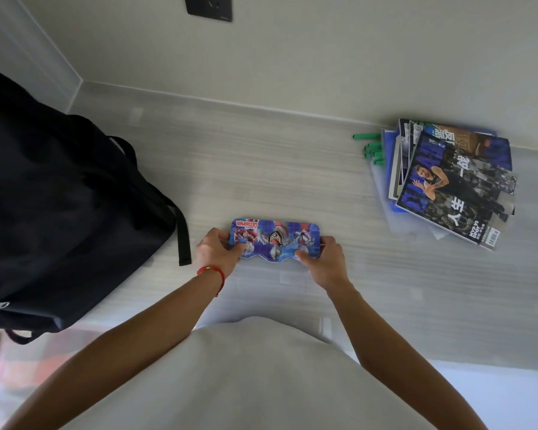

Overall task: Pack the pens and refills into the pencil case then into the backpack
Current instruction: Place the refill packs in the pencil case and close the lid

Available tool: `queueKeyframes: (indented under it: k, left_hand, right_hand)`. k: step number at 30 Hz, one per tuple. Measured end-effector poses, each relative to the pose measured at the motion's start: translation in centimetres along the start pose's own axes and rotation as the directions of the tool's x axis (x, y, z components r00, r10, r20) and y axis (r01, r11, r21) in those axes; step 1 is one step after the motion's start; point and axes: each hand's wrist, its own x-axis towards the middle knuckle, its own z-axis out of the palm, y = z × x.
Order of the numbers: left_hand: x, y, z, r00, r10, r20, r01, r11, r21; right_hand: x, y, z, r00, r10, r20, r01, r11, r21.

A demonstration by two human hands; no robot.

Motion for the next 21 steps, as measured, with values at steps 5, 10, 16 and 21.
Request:
queueKeyframes:
  k: [5, 10, 16, 21]
  left_hand:
    - [0.8, 0.7, 0.0, 0.988, -0.146, 0.053, 0.149, 0.988, -0.05]
    - [2.0, 1.1, -0.7, 0.907, -0.363, 0.214, 0.414, 0.863, -0.29]
    - [1.4, 0.4, -0.5, 0.974, -0.216, 0.071, 0.223, 0.967, -0.122]
    - [1.3, 0.8, -0.9, 0.975, -0.199, 0.103, 0.209, 0.973, -0.103]
  right_hand:
    - [0.7, 0.0, -0.5, 0.999, -0.018, 0.044, 0.022, 0.996, -0.081]
    - [1.2, 0.1, -0.7, 0.997, -0.045, 0.059, 0.051, 0.992, -0.113]
    - [1.4, 0.3, -0.7, 0.997, -0.058, 0.052, 0.064, 0.99, -0.123]
    - [1.5, 0.8, -0.7, 0.994, -0.096, 0.047, 0.101, 0.989, -0.104]
